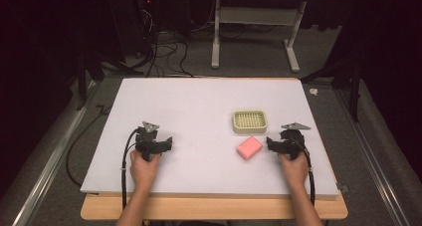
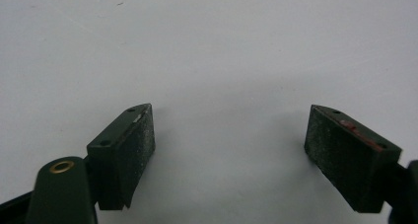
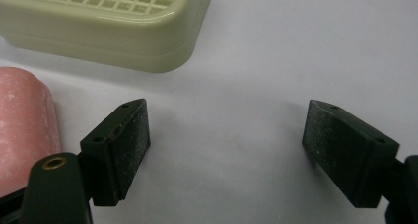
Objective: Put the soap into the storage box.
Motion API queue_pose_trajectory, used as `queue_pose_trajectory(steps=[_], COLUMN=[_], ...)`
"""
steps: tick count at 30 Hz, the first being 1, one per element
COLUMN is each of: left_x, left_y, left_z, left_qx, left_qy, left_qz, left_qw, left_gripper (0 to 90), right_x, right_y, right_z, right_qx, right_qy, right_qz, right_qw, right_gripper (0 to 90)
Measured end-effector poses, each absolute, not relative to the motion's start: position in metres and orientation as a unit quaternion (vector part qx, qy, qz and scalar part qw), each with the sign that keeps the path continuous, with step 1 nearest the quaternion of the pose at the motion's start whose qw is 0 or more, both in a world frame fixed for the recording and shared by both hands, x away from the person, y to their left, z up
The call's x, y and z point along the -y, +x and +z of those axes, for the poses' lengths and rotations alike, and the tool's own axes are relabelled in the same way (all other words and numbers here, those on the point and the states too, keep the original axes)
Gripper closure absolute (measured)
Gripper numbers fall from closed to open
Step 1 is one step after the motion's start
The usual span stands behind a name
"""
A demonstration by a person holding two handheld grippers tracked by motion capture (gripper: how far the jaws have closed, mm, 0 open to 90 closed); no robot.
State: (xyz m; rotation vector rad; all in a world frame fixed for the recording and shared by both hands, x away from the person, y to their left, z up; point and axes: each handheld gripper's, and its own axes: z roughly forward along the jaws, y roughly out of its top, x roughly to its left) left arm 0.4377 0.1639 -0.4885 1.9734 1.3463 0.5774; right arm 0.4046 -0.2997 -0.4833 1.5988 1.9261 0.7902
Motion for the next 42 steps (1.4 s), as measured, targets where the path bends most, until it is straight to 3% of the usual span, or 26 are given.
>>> queue_pose_trajectory(steps=[42], left_x=[-0.1641], left_y=[0.4377], left_z=[-0.4884], left_qx=[-0.516], left_qy=[0.757], left_qz=[0.221], left_qw=[0.335], left_gripper=[19.8], right_x=[0.3006], right_y=[0.4050], right_z=[-0.4826], right_qx=[-0.706], right_qy=[0.593], right_qz=[0.293], right_qw=[0.253], right_gripper=[20.4])
